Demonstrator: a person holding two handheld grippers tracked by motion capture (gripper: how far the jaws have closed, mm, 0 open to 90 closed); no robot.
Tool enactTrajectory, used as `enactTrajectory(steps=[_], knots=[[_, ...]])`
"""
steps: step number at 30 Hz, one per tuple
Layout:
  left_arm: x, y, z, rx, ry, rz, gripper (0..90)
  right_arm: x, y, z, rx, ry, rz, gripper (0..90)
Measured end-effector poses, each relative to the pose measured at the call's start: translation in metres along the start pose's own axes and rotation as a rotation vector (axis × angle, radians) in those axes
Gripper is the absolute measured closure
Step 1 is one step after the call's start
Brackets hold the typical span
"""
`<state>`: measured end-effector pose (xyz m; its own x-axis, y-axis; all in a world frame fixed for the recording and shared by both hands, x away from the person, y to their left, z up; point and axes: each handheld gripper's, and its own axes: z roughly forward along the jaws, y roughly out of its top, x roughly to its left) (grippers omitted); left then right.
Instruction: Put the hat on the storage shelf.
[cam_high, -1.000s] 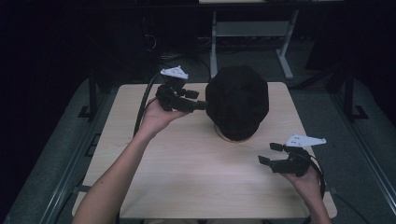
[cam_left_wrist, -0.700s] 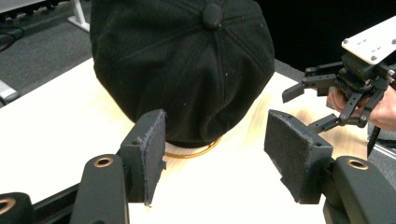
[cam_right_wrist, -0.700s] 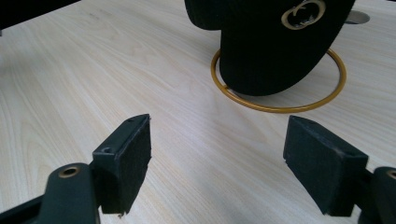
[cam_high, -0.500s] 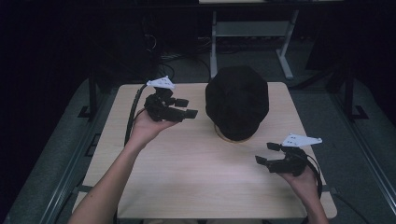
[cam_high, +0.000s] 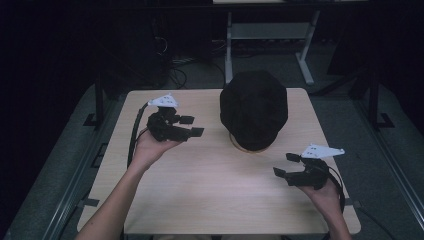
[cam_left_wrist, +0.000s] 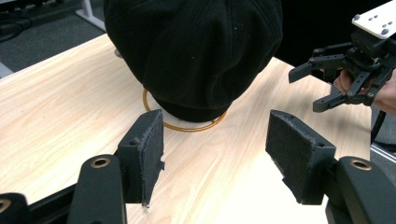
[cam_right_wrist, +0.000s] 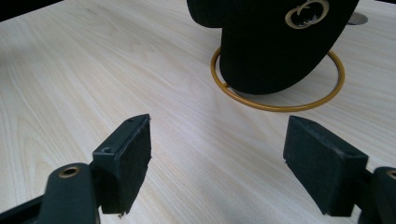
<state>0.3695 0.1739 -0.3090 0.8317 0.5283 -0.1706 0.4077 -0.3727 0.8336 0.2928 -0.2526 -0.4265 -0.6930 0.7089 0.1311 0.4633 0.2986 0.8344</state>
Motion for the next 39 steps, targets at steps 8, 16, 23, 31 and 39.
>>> enactTrajectory(steps=[8,16,23,31,39], knots=[[-0.001,-0.013,-0.009,-0.007,0.024,0.008,36.4,0.001,0.001,-0.002,-0.007,0.003,-0.005,23.0],[-0.002,-0.029,-0.015,-0.016,0.037,-0.004,35.4,0.004,0.002,0.001,0.008,0.001,-0.02,23.0],[0.0,-0.042,-0.017,-0.023,0.039,-0.025,35.0,0.004,0.001,0.0,0.01,-0.001,-0.02,23.0],[0.0,-0.055,-0.018,-0.014,0.054,-0.029,35.0,0.005,0.001,0.0,0.011,-0.002,-0.021,23.1],[-0.001,-0.068,-0.017,-0.009,0.06,-0.036,34.7,0.004,0.001,0.0,0.016,-0.002,-0.018,23.1]])
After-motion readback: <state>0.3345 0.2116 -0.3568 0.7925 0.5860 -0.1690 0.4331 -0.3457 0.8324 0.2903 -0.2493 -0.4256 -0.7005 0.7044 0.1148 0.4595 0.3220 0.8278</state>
